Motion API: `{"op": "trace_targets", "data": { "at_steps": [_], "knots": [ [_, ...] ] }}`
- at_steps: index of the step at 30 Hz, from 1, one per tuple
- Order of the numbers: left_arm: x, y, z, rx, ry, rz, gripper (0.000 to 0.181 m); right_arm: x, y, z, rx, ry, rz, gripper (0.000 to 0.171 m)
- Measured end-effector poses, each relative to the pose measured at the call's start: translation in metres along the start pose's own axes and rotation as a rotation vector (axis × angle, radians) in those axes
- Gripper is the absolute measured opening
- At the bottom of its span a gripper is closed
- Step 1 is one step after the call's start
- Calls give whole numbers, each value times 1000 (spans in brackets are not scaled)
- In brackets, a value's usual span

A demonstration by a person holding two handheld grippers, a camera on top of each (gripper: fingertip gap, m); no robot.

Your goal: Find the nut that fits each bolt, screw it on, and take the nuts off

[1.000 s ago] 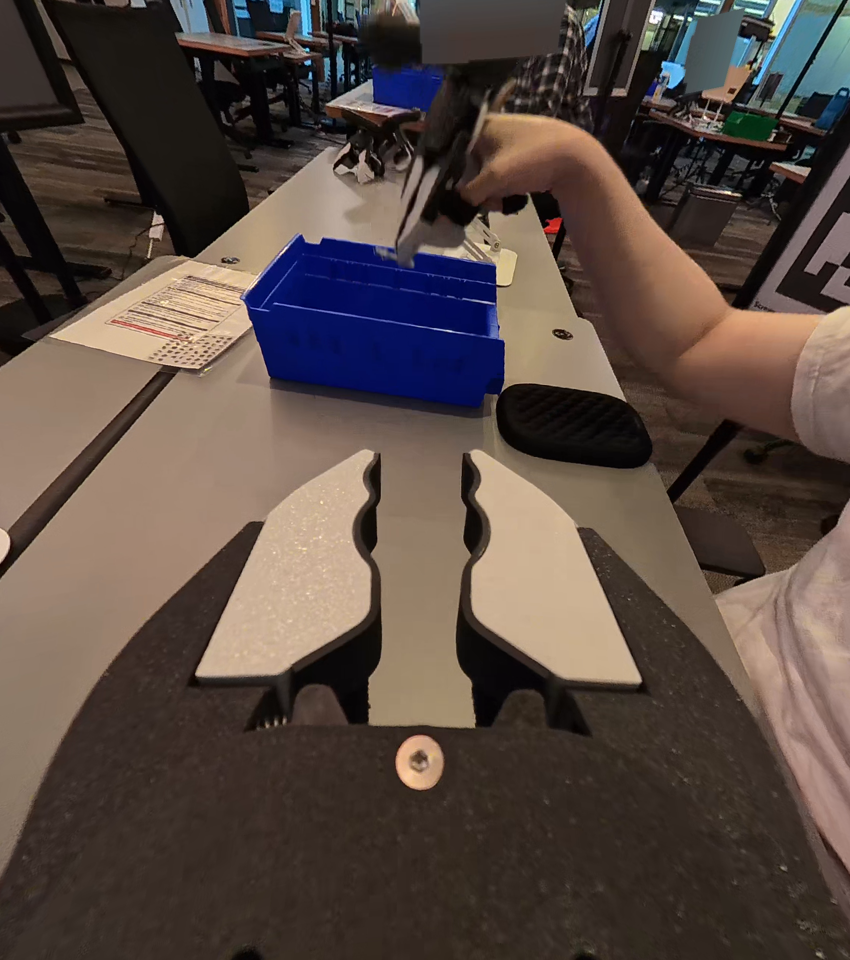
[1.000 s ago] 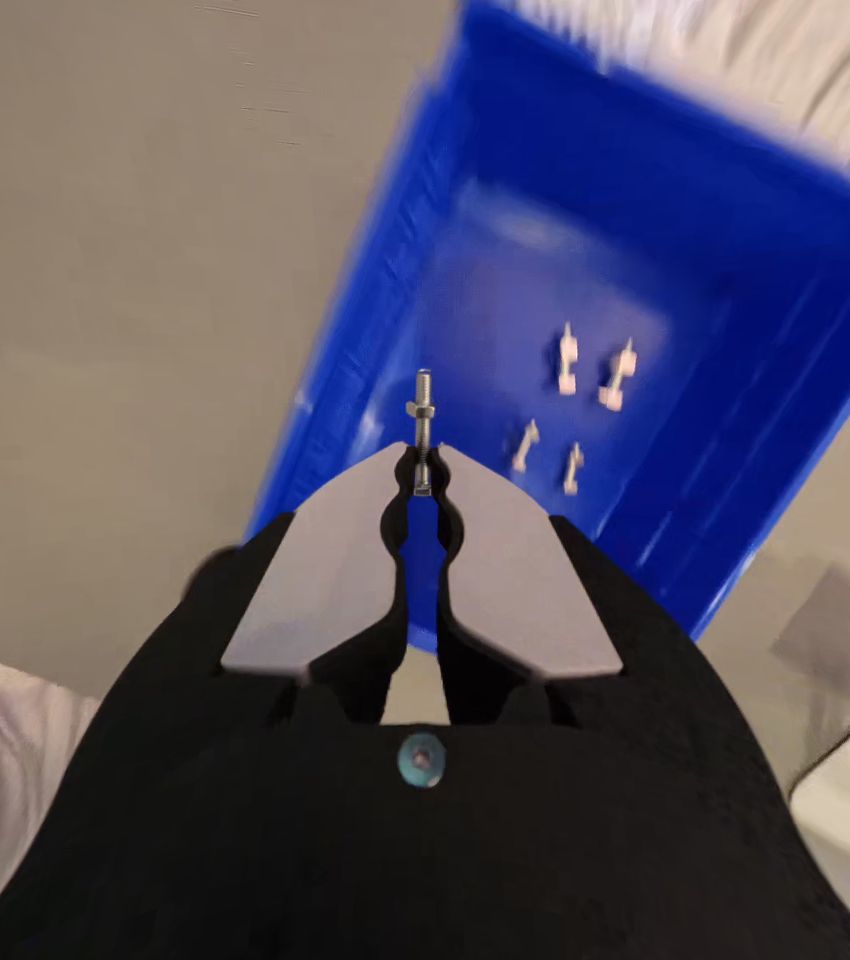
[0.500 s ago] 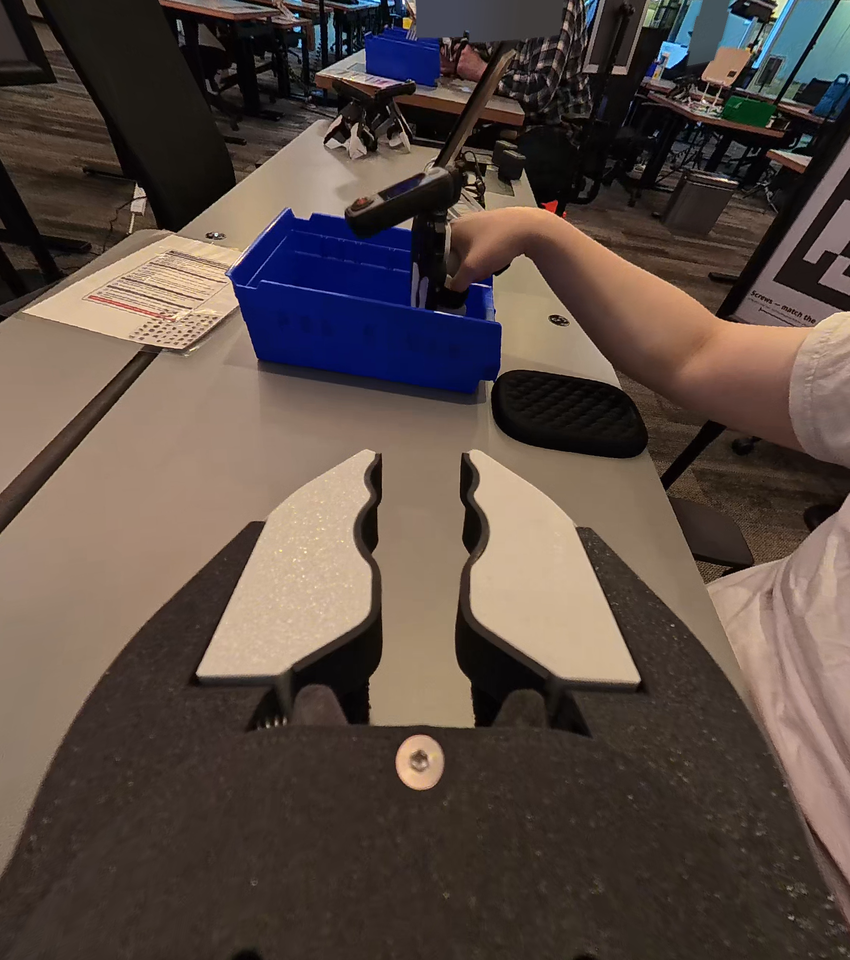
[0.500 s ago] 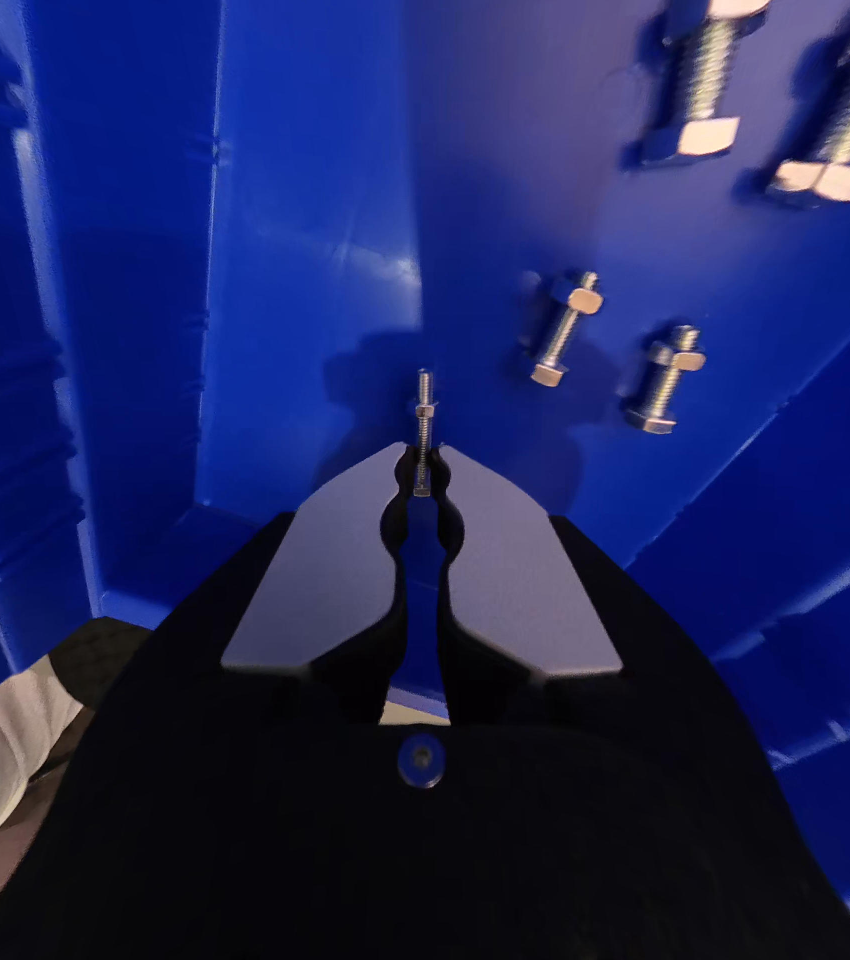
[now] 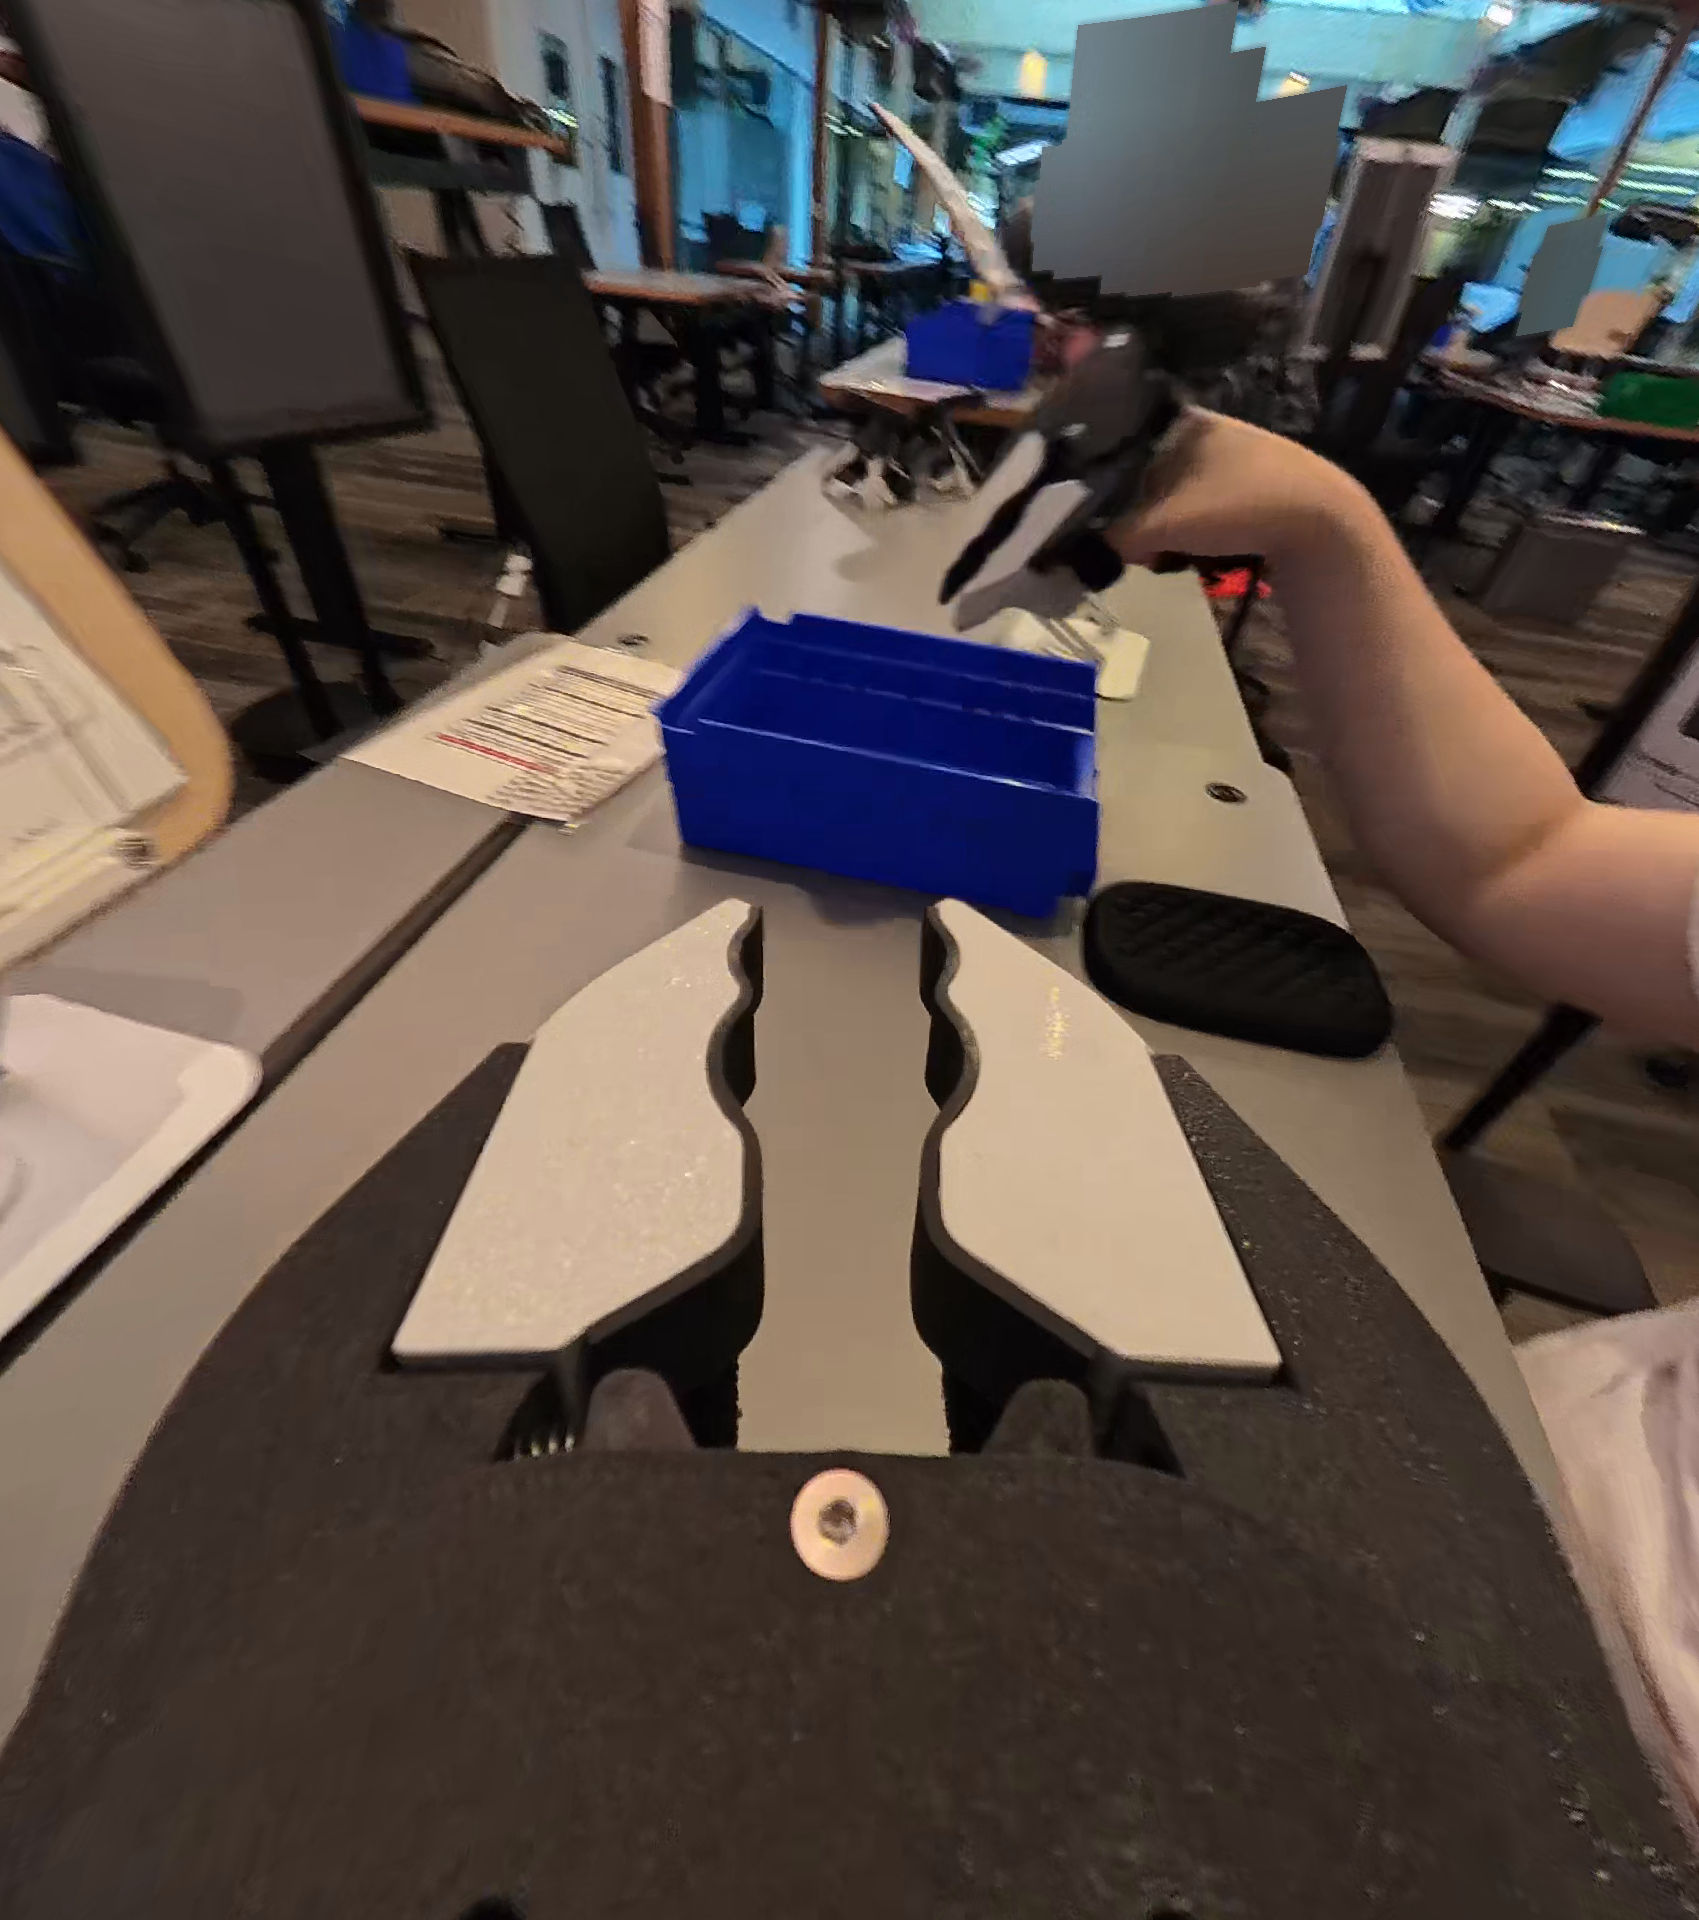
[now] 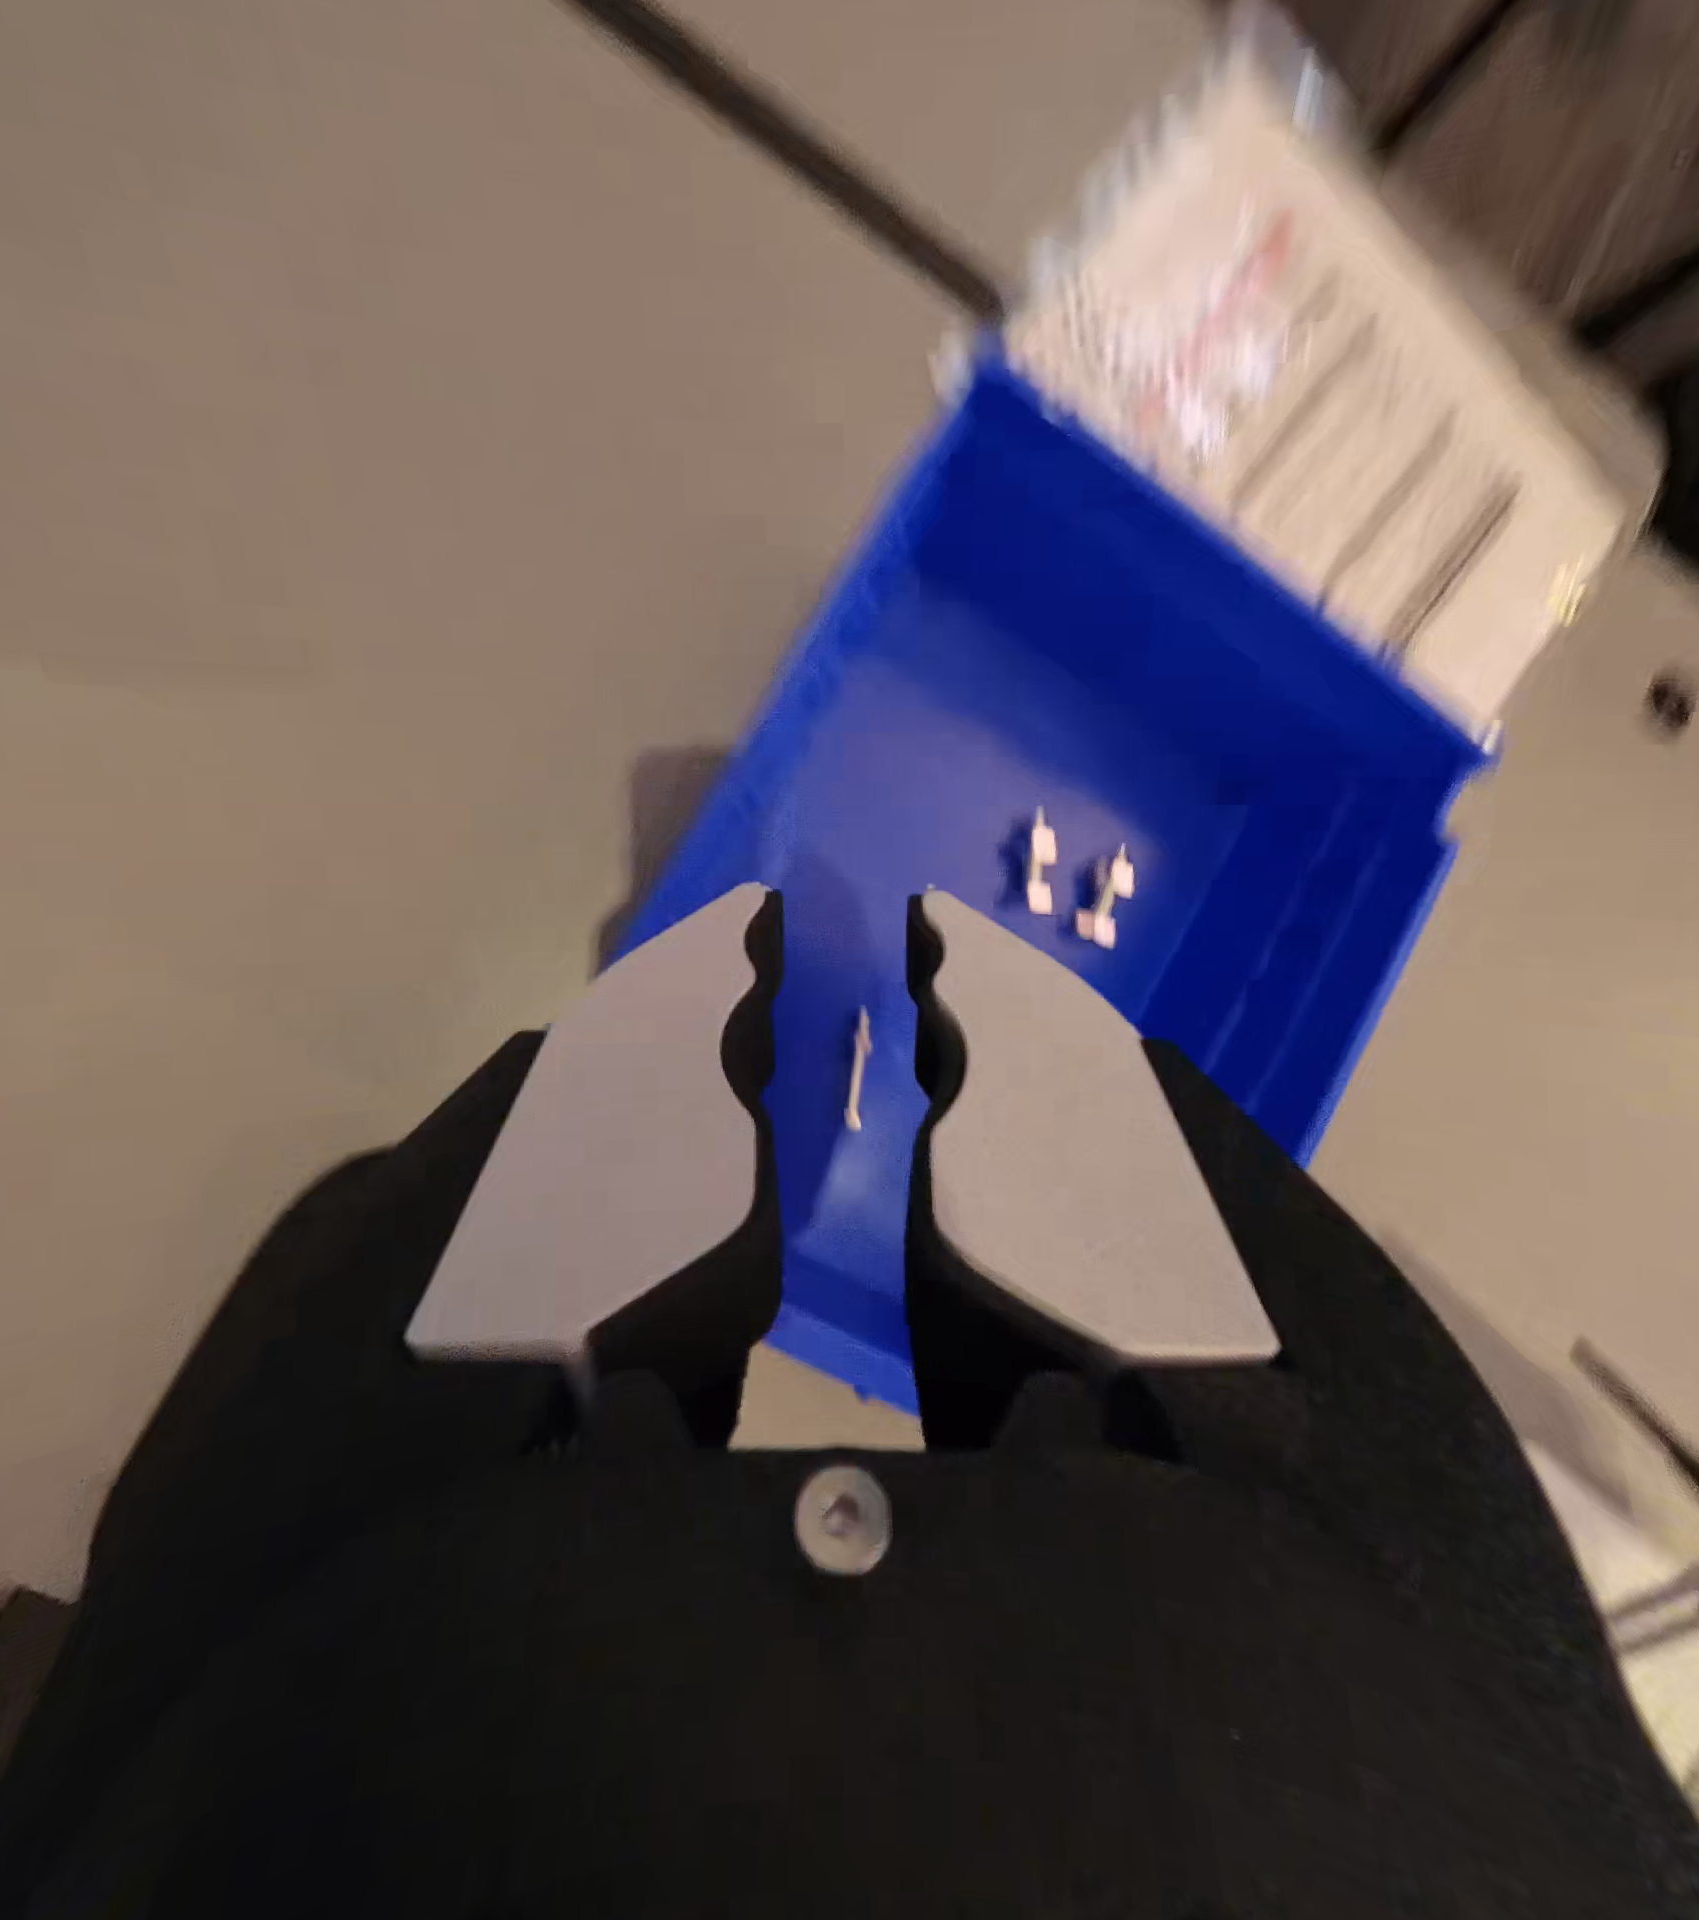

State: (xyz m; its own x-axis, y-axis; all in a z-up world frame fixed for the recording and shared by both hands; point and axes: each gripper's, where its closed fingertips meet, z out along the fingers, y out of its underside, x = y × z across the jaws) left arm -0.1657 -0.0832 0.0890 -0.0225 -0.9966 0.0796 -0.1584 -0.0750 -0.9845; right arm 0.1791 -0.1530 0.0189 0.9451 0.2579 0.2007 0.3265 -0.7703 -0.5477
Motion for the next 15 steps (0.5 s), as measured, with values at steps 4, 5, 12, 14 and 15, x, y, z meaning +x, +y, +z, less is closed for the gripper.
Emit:
{"op": "trace_targets", "data": {
  "at_steps": [4,5,12,14,15],
  "knots": [
    [-26,-12,-42,-18,-176,-14,28,-59,-67,-27,171,-92,-132,22],
    [-31,-12,-55,-44,-212,-17,28,-73,-77,-27,181,-119,-154,22],
    [-85,47,-202,-476,-717,-64,14,-152,-126,6,256,-304,-260,23],
    [-99,71,-257,-608,-897,-122,14,-167,-134,19,255,-349,-276,23],
    [-101,84,-278,-659,-944,-163,15,-172,-137,26,254,-362,-283,23]
  ]
}}
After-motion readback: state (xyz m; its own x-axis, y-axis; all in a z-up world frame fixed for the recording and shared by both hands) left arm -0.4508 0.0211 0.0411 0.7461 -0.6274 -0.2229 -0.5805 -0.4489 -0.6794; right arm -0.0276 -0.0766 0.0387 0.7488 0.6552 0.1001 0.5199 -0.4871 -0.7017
